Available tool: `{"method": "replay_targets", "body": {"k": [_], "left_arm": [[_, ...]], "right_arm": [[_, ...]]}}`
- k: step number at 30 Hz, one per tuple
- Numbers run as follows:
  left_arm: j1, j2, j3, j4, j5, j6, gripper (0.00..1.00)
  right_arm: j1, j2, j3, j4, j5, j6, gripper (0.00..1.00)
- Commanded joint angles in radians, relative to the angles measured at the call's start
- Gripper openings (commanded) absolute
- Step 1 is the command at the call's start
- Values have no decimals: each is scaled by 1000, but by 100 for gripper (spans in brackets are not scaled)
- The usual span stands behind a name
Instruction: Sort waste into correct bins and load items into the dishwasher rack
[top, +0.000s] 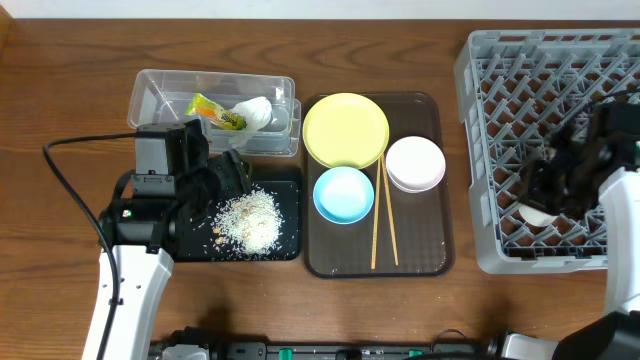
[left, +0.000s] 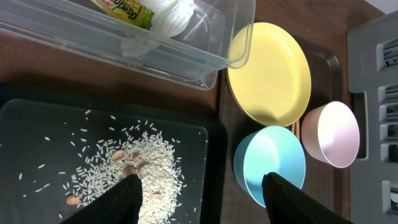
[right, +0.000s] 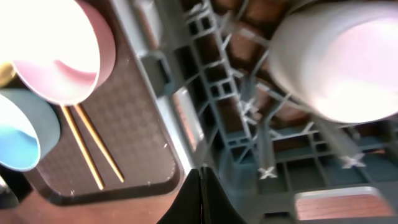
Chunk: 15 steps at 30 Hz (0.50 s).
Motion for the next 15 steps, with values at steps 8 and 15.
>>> {"method": "replay_targets", "body": {"k": [8,15], "left_arm": [[4,2,17,-6,-13,23,65],[4,2,17,-6,-13,23,65]], "right_arm": [[47,-13,-200,16,98,139,1],[47,-13,-234,-42,60,152,1]]}}
